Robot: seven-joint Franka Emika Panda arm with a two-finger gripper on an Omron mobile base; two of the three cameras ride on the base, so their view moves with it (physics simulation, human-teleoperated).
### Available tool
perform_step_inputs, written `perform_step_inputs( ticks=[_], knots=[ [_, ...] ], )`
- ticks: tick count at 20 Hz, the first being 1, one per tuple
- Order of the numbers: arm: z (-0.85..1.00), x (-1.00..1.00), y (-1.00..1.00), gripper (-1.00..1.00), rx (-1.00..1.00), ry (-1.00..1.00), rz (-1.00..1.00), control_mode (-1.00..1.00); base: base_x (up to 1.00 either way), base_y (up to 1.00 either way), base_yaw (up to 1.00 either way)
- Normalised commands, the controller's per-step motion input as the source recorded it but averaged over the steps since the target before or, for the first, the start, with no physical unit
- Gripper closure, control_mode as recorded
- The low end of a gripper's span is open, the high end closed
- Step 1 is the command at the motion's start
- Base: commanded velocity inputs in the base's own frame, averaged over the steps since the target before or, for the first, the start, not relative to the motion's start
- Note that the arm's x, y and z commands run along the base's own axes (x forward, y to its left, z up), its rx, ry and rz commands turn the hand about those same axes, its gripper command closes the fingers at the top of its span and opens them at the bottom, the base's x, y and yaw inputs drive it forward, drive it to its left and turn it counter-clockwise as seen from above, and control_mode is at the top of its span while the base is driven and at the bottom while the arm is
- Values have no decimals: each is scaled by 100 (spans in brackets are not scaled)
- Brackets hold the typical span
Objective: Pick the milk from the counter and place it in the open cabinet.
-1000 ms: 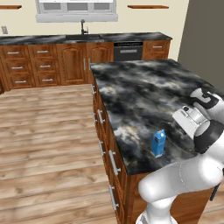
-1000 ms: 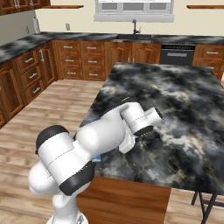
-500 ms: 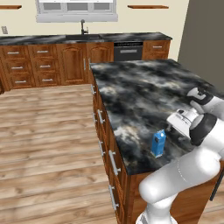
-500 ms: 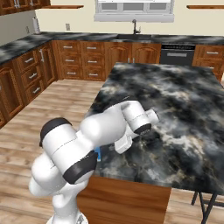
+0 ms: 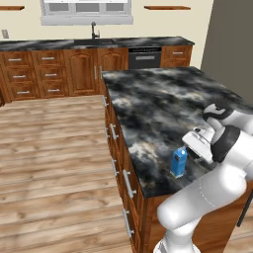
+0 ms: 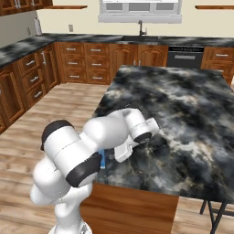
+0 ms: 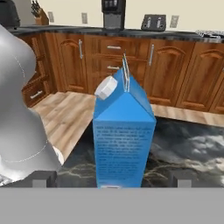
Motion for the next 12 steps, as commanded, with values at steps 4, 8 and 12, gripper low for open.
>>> perform_step_inputs(
  ticks=[4,8,12],
  knots=[
    [-17,13,-27,-100,0,2,-2,-100,0,0,0],
    [0,-1,4,-100,10,22,0,-100,0,0,0],
    [0,-11,23,-100,9,29,0,-100,0,0,0]
  ],
)
